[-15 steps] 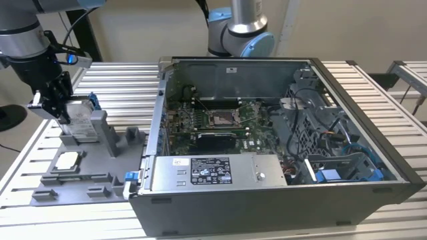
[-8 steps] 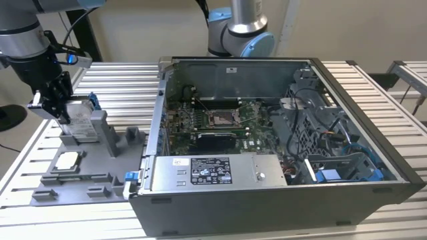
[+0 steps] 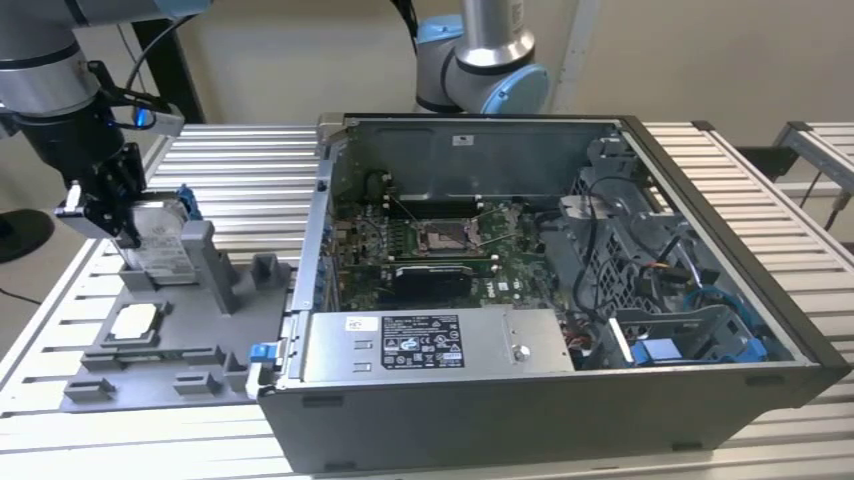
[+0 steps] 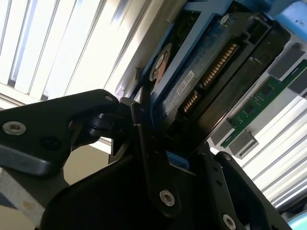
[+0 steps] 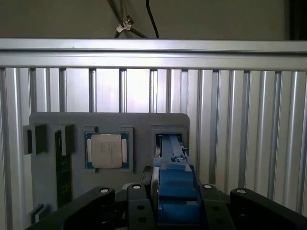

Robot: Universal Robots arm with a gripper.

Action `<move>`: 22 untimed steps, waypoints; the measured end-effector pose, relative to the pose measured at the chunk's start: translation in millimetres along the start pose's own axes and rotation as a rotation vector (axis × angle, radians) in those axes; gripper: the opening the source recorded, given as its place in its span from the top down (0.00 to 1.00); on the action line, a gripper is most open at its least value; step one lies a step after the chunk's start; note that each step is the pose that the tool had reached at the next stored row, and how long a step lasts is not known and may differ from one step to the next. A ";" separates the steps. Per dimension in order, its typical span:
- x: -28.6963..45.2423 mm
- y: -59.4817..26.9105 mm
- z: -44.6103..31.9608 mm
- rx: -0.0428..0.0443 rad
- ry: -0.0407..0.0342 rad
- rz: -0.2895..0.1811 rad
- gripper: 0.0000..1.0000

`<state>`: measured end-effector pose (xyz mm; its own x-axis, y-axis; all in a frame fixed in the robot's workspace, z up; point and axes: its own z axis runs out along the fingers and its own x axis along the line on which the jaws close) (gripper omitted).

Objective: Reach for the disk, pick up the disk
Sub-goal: 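Pick up the disk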

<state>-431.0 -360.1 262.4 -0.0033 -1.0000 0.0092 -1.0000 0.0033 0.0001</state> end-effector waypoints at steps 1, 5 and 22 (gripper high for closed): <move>0.0 0.0 -0.8 -0.0003 0.0001 0.000 1.00; 0.1 0.1 -4.1 -0.0002 0.0000 0.000 1.00; 0.2 0.1 -22.7 -0.0002 0.0003 0.000 1.00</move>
<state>-431.0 -360.1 285.0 -0.0032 -1.0000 0.0094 -1.0000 0.0032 0.0003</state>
